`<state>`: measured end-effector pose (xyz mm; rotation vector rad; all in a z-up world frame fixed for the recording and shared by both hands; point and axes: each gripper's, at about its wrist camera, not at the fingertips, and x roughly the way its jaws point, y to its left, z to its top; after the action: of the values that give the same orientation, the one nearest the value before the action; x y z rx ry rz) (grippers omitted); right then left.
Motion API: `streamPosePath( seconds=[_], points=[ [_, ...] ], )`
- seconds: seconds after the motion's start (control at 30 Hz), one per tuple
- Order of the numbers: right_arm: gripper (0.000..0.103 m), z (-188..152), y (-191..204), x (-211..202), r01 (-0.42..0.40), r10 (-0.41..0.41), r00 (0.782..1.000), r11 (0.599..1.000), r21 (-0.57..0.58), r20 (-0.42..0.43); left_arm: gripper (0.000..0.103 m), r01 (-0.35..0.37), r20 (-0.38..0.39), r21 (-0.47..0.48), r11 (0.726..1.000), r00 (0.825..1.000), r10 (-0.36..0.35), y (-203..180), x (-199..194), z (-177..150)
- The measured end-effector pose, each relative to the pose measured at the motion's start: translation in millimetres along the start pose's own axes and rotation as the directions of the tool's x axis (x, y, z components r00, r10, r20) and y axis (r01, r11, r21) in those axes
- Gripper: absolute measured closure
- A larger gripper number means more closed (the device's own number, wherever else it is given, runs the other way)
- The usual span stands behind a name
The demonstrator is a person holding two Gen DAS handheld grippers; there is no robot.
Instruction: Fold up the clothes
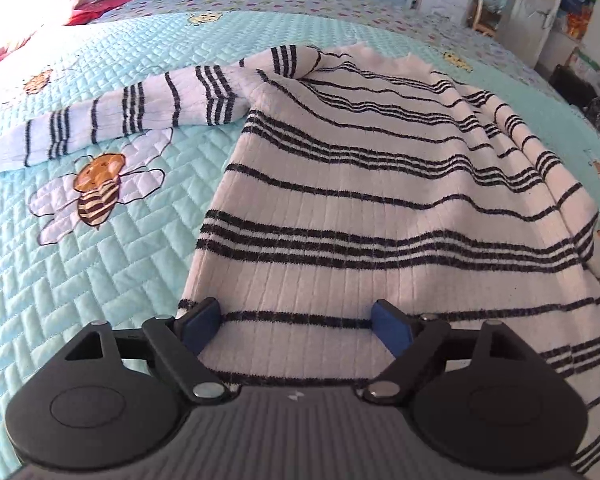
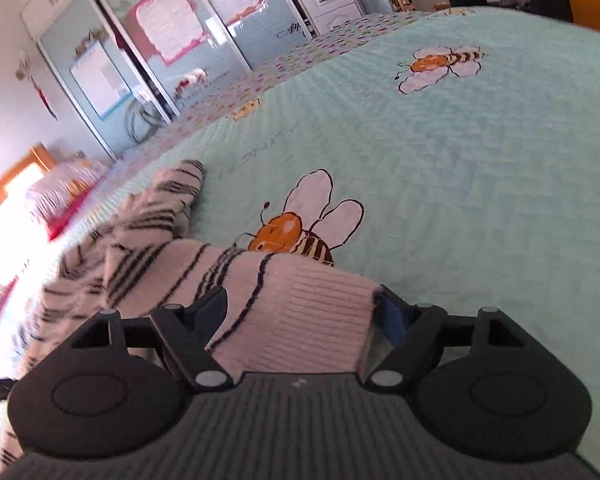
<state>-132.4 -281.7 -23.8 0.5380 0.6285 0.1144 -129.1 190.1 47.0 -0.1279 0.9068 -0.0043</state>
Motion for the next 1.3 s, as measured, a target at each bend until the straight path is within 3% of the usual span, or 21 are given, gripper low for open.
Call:
streamPosePath(
  seconds=[0.1, 0.23, 0.3, 0.37, 0.43, 0.5, 0.6, 0.67, 0.77, 0.87, 0.97, 1.07, 1.2, 1.23, 1.3],
  points=[
    [0.023, 0.0, -9.4, -5.1, -0.047, 0.046, 0.999, 0.997, 0.056, 0.014, 0.023, 0.017, -0.009, 0.017, 1.0, 1.0, -0.017, -22.1, -6.7, 4.5],
    [0.023, -1.1, 14.0, -0.6, -0.039, 0.037, 0.998, 0.997, -0.059, -0.041, 0.023, 0.083, -0.079, 0.088, 0.993, 0.994, -0.077, -76.3, -3.4, 6.9],
    [0.024, -2.7, 22.9, 1.8, -0.052, 0.046, 0.997, 0.994, -0.095, -0.065, 0.023, 0.072, -0.116, 0.124, 0.99, 0.992, -0.057, -96.4, 7.8, 5.4],
    [0.035, -2.6, 25.9, 3.6, -0.063, 0.054, 0.995, 0.992, -0.109, -0.084, 0.024, 0.053, -0.149, 0.143, 0.988, 0.988, -0.031, -109.3, 19.7, 2.7],
    [0.068, -0.5, 25.2, 5.7, -0.056, 0.043, 0.994, 0.991, -0.125, -0.105, 0.023, 0.025, -0.162, 0.16, 0.987, 0.987, 0.001, -115.7, 27.9, -1.1],
    [0.093, 3.8, 19.7, 7.5, -0.077, 0.061, 0.989, 0.99, -0.118, -0.131, 0.02, -0.002, -0.162, 0.181, 0.983, 0.986, 0.032, -120.0, 32.9, -4.9],
    [0.093, 11.6, 16.8, 5.7, -0.083, 0.061, 0.988, 0.985, -0.154, -0.141, 0.018, -0.015, -0.159, 0.195, 0.981, 0.986, 0.047, -119.3, 33.2, -6.8],
    [0.093, 21.0, 20.2, -2.1, -0.057, 0.035, 0.994, 0.972, -0.228, -0.103, 0.017, -0.018, -0.159, 0.198, 0.98, 0.986, 0.05, -117.2, 34.5, -6.2],
    [0.093, 49.3, 15.9, -22.6, 0.079, -0.073, 0.997, 0.946, -0.314, 0.031, 0.016, -0.021, -0.16, 0.207, 0.978, 0.986, 0.055, -115.9, 37.1, -4.8],
    [0.093, 82.3, -4.8, -38.4, 0.255, -0.215, 0.963, 0.919, -0.302, 0.161, 0.014, -0.028, -0.159, 0.212, 0.977, 0.985, 0.062, -117.6, 36.8, -5.6],
    [0.092, 100.0, -46.5, -23.4, 0.318, -0.303, 0.948, 0.923, -0.218, 0.099, 0.012, -0.03, -0.156, 0.215, 0.976, 0.986, 0.065, -118.3, 35.9, -6.8],
    [0.078, 99.0, -78.3, 1.5, 0.386, -0.389, 0.921, 0.905, -0.178, 0.016, 0.01, -0.029, -0.155, 0.219, 0.975, 0.986, 0.064, -118.2, 35.6, -7.1],
    [0.056, 95.1, -81.7, -8.3, 0.397, -0.392, 0.916, 0.915, -0.07, 0.084, 0.008, -0.024, -0.157, 0.224, 0.974, 0.986, 0.06, -117.3, 36.6, -6.7],
    [0.045, 93.5, -82.9, -14.2, 0.411, -0.408, 0.906, 0.912, -0.009, 0.111, 0.007, -0.024, -0.157, 0.225, 0.974, 0.986, 0.061, -117.5, 37.1, -6.7],
    [0.037, 92.1, -94.0, -27.8, 0.416, -0.434, 0.89, 0.899, 0.137, 0.142, 0.005, -0.024, -0.154, 0.229, 0.973, 0.986, 0.061, -117.5, 37.9, -7.1]
  ],
)
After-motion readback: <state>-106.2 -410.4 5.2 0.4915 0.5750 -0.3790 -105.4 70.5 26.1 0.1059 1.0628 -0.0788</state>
